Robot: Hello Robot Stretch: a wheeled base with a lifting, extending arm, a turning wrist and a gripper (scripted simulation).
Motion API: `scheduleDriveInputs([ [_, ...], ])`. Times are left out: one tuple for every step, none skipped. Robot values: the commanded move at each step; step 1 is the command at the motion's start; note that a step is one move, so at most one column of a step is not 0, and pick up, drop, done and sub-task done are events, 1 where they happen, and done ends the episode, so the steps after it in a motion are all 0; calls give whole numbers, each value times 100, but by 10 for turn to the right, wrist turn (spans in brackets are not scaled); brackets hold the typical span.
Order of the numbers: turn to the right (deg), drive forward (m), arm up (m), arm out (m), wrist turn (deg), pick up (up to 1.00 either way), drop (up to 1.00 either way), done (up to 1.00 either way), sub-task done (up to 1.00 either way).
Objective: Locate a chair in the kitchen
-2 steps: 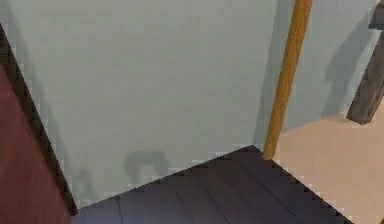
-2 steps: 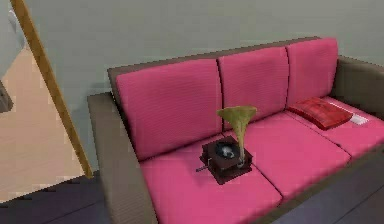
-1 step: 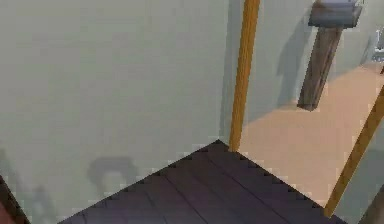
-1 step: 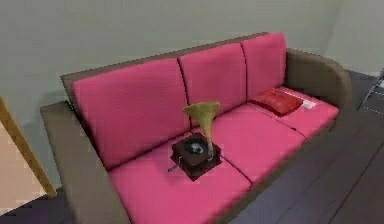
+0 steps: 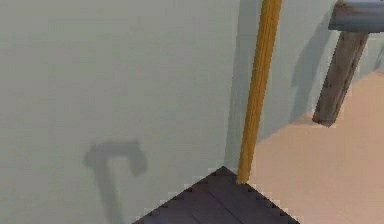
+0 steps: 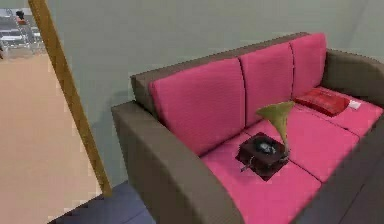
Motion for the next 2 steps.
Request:
scheduleDriveInputs([
  [420,0,0,0,0,0,0,0,0],
  [0,100,0,0,0,0,0,0,0],
])
